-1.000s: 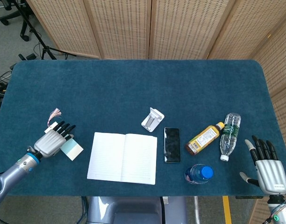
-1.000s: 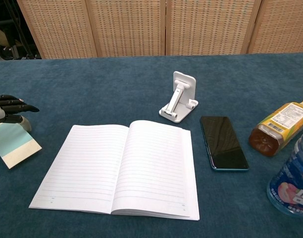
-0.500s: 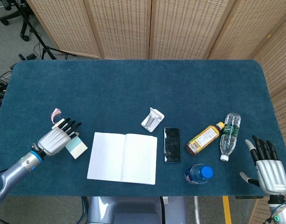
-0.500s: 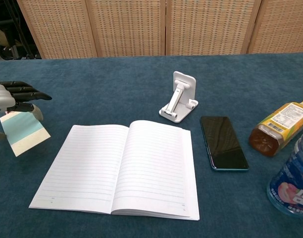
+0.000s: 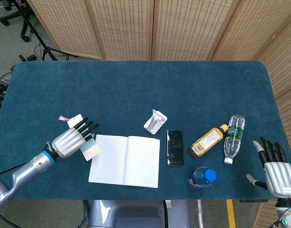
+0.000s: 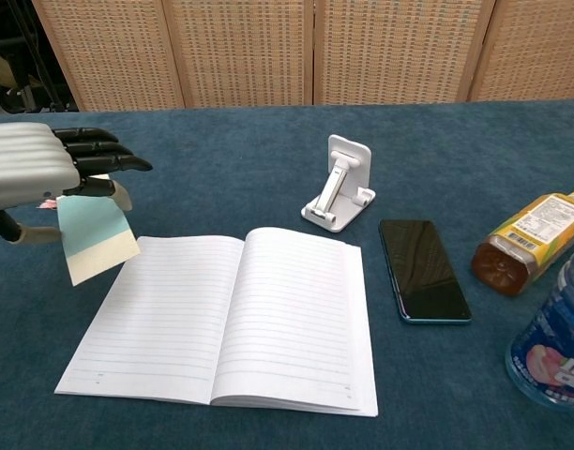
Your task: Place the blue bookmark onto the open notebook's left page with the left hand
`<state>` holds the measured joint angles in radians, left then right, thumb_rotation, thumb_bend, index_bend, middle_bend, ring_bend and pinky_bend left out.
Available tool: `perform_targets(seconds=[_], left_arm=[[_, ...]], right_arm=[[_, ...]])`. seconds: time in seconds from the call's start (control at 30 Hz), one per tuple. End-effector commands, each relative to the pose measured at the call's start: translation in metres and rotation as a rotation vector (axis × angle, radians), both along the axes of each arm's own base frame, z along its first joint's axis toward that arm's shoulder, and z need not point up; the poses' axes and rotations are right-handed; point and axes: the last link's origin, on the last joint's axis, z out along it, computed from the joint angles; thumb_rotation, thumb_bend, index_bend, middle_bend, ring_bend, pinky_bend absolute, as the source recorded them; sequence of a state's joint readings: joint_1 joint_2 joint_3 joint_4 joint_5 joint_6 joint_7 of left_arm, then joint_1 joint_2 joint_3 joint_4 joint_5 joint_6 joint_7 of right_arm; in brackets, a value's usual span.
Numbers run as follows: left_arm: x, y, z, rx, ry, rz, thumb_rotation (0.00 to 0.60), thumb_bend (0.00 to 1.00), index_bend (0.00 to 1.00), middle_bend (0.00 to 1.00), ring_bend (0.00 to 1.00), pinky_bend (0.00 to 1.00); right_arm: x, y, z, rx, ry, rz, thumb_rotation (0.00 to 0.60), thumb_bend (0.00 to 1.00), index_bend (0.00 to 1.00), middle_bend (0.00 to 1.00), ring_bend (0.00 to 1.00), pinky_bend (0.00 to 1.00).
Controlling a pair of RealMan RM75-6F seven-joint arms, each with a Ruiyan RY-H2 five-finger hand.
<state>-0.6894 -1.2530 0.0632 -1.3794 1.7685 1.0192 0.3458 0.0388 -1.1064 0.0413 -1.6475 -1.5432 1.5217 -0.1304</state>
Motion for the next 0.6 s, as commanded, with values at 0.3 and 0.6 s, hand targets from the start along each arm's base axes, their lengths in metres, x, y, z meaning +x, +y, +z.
perform_targets(seconds=[0.3, 0.6], left_arm=[[0.024, -0.009, -0.023, -0.056, -0.059, -0.204, 0.600, 0.31, 0.32, 0.00, 0.00, 0.00], [0.020, -0.013, -0.032, -0.078, -0.009, -0.312, 0.600, 0.31, 0.32, 0.00, 0.00, 0.00]], right_arm=[[0.000, 0.001, 0.002, -0.007, -0.004, 0.004, 0.600, 0.00, 0.00, 0.00, 0.00, 0.00], [-0.001, 0.000, 0.002, -0.007, -0.006, 0.001, 0.600, 0.00, 0.00, 0.00, 0.00, 0.00]])
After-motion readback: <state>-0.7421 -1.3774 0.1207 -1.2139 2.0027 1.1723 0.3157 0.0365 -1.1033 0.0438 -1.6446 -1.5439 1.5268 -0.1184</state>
